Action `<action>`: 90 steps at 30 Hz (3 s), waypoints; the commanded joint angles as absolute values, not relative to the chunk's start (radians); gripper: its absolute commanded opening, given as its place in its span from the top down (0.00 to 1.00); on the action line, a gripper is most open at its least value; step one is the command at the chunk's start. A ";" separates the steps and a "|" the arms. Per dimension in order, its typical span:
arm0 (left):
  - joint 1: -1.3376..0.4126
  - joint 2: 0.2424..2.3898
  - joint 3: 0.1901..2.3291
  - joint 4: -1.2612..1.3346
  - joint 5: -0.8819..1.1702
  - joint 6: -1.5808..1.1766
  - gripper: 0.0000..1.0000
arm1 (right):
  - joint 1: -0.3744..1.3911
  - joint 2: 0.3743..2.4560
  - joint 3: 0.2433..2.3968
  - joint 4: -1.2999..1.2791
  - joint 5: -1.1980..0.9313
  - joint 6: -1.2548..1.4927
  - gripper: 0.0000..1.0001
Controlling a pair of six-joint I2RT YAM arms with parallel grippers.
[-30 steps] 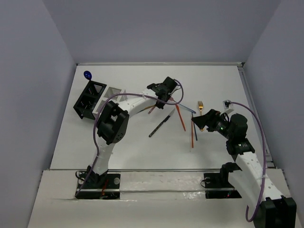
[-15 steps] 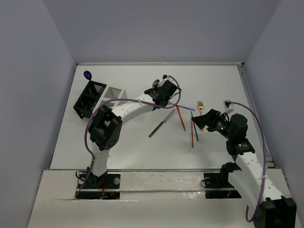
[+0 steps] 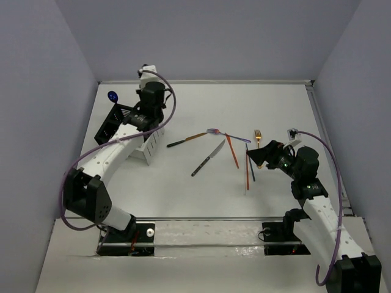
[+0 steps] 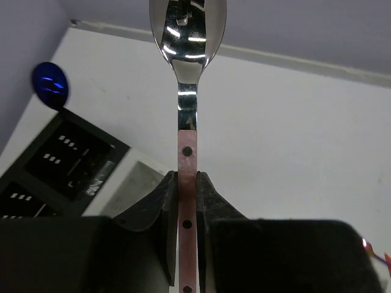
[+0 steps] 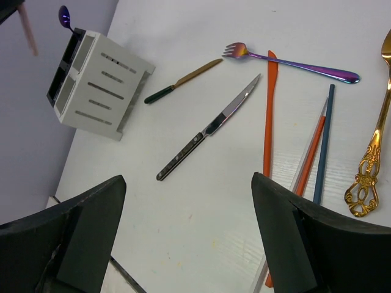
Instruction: Sort the eating utensils into containers
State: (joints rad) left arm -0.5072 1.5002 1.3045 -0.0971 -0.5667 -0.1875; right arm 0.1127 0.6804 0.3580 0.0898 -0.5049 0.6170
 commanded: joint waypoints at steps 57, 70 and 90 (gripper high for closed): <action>-0.066 1.693 1.040 0.715 -0.589 0.066 1.00 | 0.121 0.693 0.351 0.153 -0.541 0.612 0.11; -0.066 1.694 0.976 0.746 -0.614 0.041 0.79 | 0.130 0.686 0.350 0.152 -0.538 0.611 0.11; -0.170 1.419 1.104 0.447 -0.347 -0.123 0.52 | 0.130 0.695 0.350 0.158 -0.534 0.612 0.11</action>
